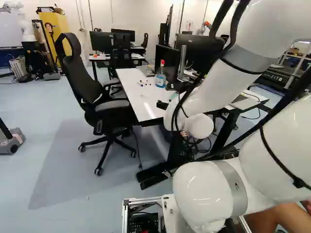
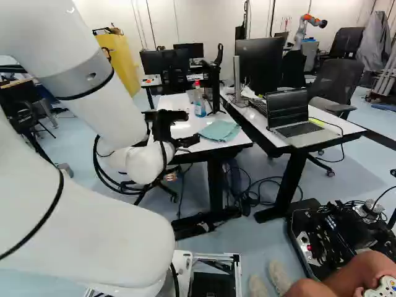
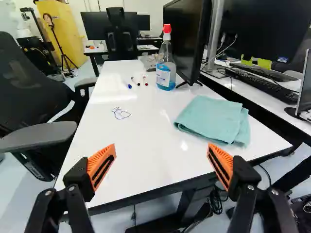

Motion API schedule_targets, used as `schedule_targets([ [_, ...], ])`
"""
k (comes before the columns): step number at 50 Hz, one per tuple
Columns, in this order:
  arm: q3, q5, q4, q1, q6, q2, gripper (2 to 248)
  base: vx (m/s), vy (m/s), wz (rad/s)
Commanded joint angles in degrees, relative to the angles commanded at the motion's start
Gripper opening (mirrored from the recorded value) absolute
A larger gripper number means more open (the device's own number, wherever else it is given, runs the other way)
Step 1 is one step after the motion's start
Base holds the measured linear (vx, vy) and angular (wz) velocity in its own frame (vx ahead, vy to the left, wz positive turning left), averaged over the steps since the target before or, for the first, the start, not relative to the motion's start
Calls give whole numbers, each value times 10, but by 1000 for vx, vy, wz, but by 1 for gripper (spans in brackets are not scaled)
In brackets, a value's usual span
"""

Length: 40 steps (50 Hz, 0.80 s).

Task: Clean the table with the green towel

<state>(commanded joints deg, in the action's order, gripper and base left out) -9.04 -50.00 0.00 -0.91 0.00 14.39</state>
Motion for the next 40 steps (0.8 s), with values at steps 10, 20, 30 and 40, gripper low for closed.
schedule_targets([
  [10,-20,4,0,-11,0,-6,247,0,0,0],
  [20,-45,15,0,-26,0,-18,247,0,0,0],
  [30,-71,30,0,-41,0,-32,247,0,0,0],
  [40,-98,46,0,-56,0,-50,247,0,0,0],
])
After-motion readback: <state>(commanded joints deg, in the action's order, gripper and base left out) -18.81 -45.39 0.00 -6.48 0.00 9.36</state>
